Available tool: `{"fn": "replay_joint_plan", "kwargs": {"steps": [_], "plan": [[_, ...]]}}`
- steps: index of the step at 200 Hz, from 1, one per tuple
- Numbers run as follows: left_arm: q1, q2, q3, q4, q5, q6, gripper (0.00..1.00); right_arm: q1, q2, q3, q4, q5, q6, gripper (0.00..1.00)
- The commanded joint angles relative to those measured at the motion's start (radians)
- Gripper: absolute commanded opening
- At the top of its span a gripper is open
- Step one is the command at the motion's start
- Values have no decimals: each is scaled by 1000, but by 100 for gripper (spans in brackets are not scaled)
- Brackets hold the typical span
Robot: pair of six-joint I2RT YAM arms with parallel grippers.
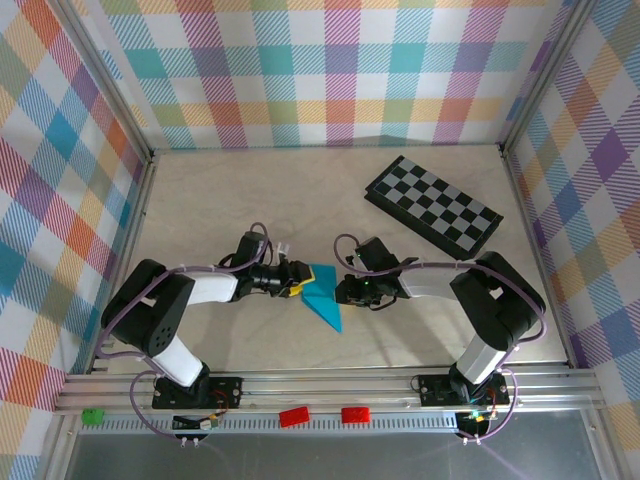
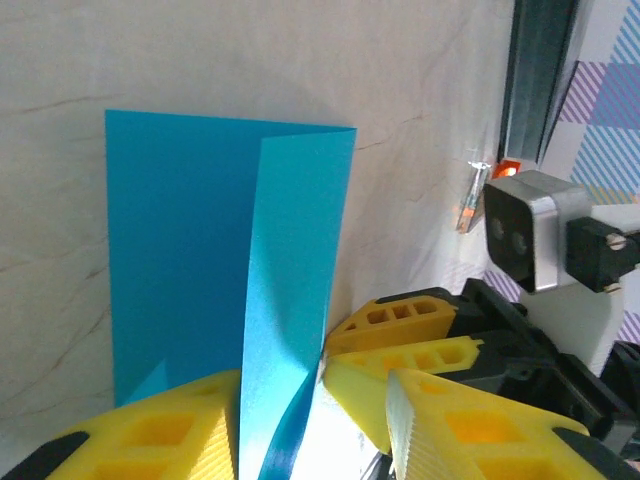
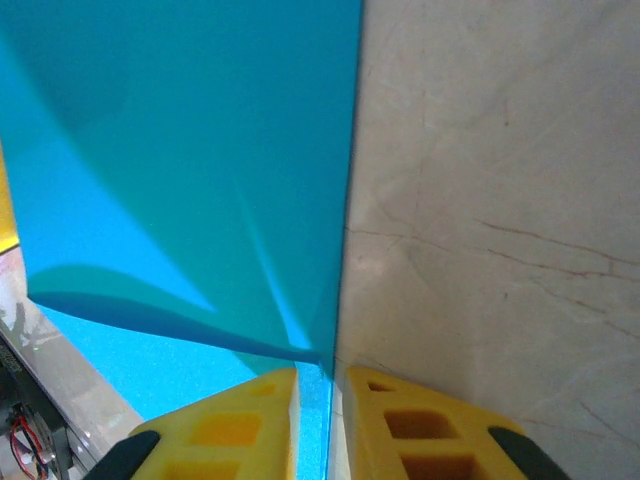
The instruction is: Fold a paper plane with a square sheet of paper (pick it up from the middle)
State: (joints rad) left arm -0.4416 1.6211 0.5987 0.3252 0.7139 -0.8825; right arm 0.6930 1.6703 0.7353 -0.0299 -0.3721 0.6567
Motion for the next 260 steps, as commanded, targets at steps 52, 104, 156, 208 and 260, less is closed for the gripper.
{"fn": "replay_joint_plan", "kwargs": {"steps": [52, 104, 156, 208, 260], "plan": [[7, 74, 87, -61, 115, 72, 38, 10, 58, 5, -33, 32, -34, 15], [7, 98, 135, -123, 144, 122, 37, 10, 63, 9, -43, 36, -46, 13], [7, 144, 215, -270, 145, 221, 37, 10, 63, 8, -51, 45, -60, 13], [7, 178, 350, -537, 136, 390, 30, 9, 57, 5, -52, 47, -63, 13], [7, 223, 376, -541, 147, 395, 24, 10, 53, -4, -40, 50, -52, 13]]}}
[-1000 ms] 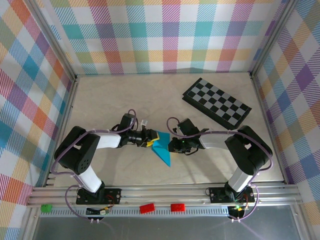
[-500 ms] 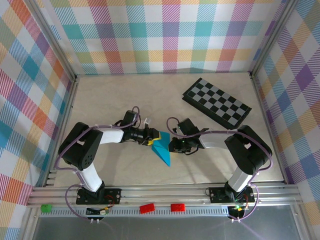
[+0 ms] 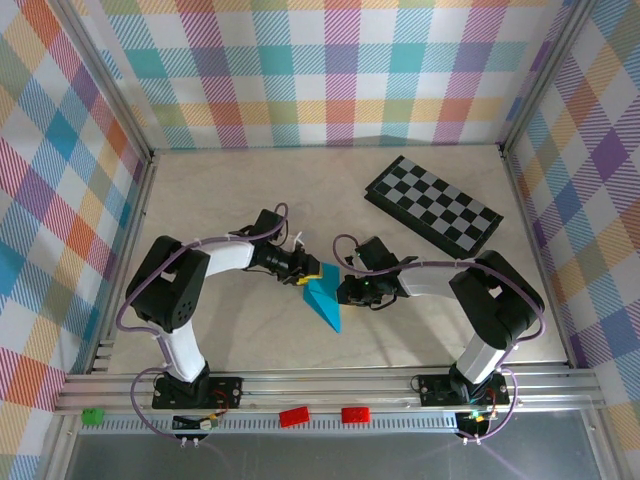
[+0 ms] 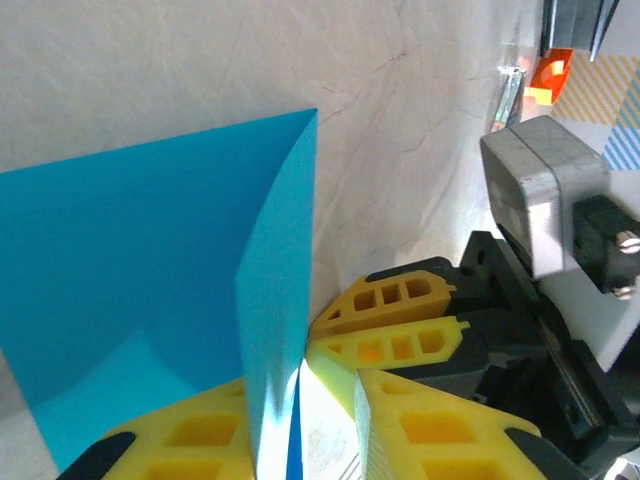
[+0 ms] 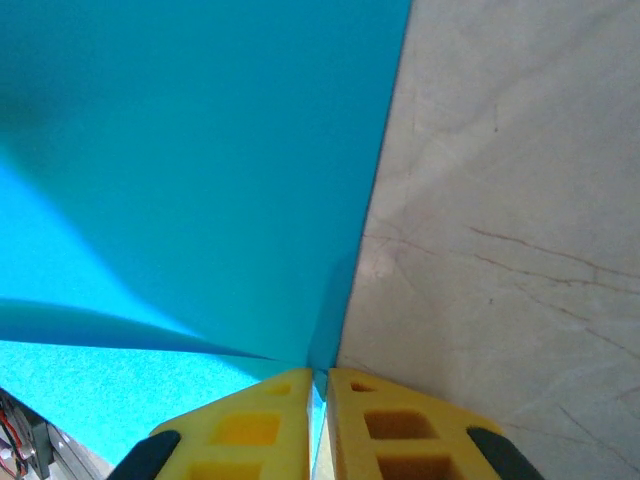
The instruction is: Fold a paper plane with a square sheet of paper (pick it up from the middle)
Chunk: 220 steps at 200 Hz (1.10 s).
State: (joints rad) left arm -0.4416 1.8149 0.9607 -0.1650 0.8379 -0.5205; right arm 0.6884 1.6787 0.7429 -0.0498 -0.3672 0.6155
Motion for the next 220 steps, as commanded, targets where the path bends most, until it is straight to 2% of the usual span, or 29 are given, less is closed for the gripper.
{"fn": "replay_joint_plan", "kwargs": {"steps": [1, 35, 69, 97, 122, 160, 191, 220], "plan": [[7, 28, 13, -50, 23, 33, 24, 14, 43, -12, -21, 45, -10, 13], [7, 39, 23, -39, 34, 31, 21, 14, 43, -14, -20, 49, -12, 13], [7, 13, 9, -35, -10, 22, 8, 14, 33, -13, -20, 50, -6, 15], [7, -56, -38, 5, -86, -30, 3, 14, -5, 29, -71, 55, 1, 25], [9, -133, -117, 87, -181, -138, 1, 14, -69, 54, -118, 108, 4, 35], [8, -241, -240, 188, -280, -265, 1, 34, -197, -11, -68, 240, -27, 39], [7, -311, -301, 212, -346, -330, 1, 152, -282, -137, 143, 418, -157, 41], [7, -328, -310, 218, -342, -341, 5, 318, -260, -188, 316, 579, -397, 41]]}}
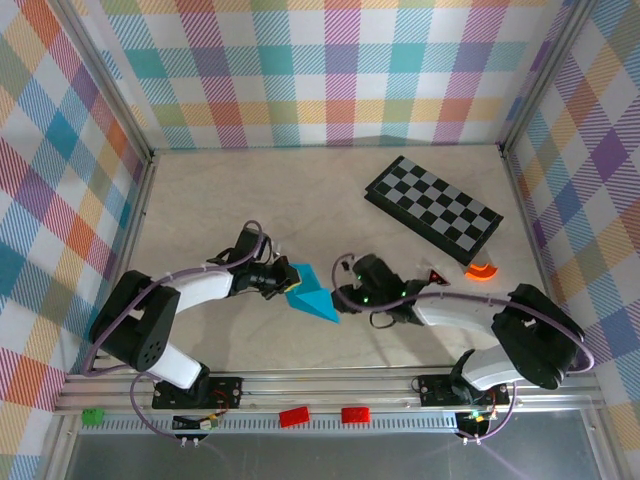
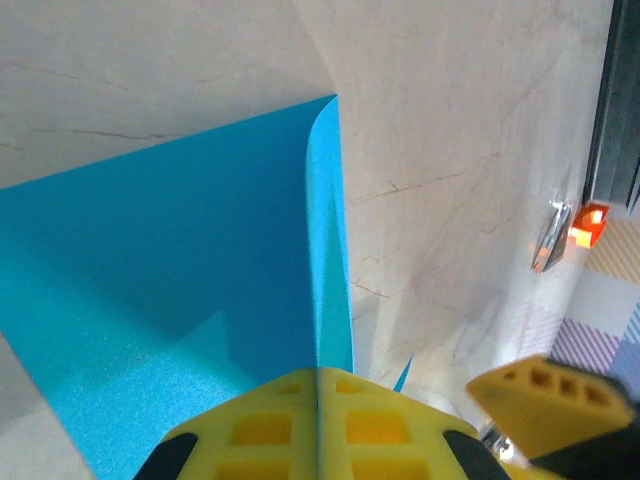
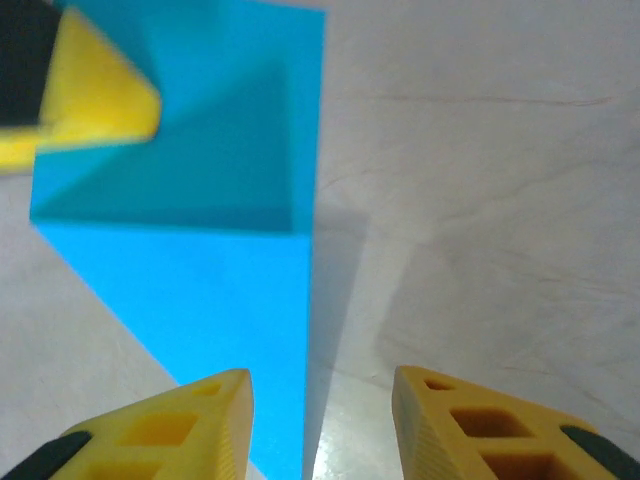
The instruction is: Fold a paper plane with a square sheet of paper (pick it up from the middle)
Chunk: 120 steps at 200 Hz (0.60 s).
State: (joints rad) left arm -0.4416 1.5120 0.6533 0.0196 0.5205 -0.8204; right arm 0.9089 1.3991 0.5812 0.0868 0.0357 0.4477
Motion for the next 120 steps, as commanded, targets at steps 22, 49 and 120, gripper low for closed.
{"fn": "replay_joint_plan", "kwargs": {"steps": [22, 49, 120], "plan": [[7, -19, 5, 51, 11, -42, 8, 177, 87, -2, 214, 267, -343, 42], [7, -27, 6, 74, 39, -43, 13, 241, 162, 27, 255, 379, -436, 43], [7, -38, 6, 70, 49, -36, 15, 254, 224, 51, 249, 428, -482, 38]]}}
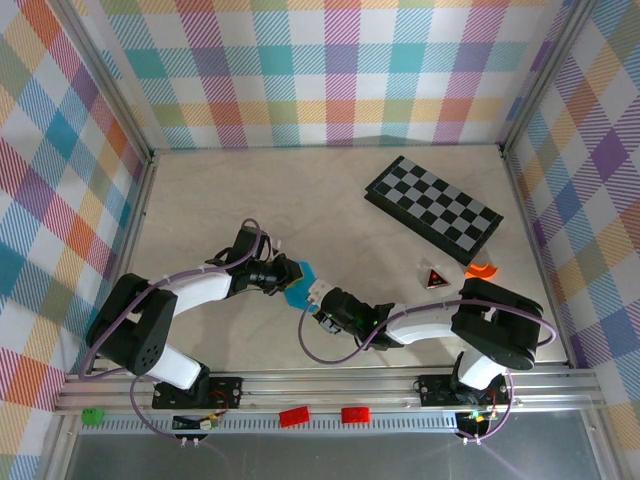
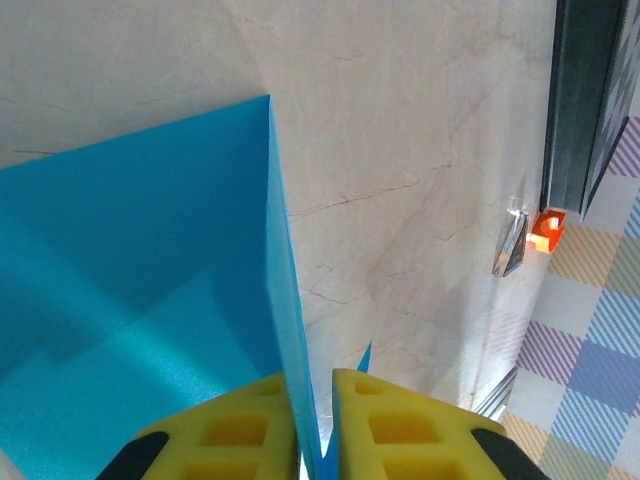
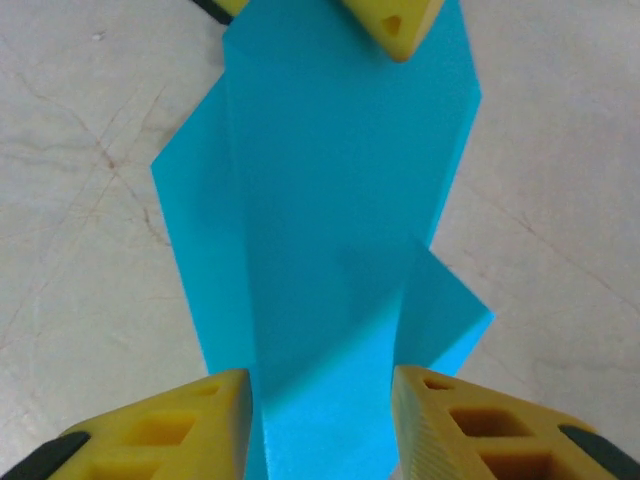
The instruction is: Fold a paper plane with a square sheet of paper (pick it up from the middle)
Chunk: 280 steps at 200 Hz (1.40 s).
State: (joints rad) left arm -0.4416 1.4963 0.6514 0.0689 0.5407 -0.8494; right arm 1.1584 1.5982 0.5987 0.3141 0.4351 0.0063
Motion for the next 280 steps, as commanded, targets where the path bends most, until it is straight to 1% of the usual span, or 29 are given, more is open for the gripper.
{"fn": "replay_joint_plan", "kwargs": {"steps": [1, 37, 88, 116, 177, 266, 280], "plan": [[7, -22, 8, 21, 29, -7, 15, 4, 26, 34, 21, 29, -40, 38], [7, -19, 11, 23, 32, -7, 15, 6, 29, 32, 29, 32, -37, 32], [7, -15, 10, 27, 36, -6, 14, 6, 40, 26, 11, 37, -22, 32], [7, -12, 11, 26, 38, -7, 13, 7, 35, 15, 25, 39, -15, 28], [7, -7, 11, 20, 31, -3, 11, 7, 21, -8, 57, 23, 24, 27], [7, -8, 10, 13, 22, -4, 9, 6, 9, -45, 123, 5, 33, 28], [7, -7, 9, 12, 22, -4, 9, 7, 10, -48, 131, 1, 36, 21]]}}
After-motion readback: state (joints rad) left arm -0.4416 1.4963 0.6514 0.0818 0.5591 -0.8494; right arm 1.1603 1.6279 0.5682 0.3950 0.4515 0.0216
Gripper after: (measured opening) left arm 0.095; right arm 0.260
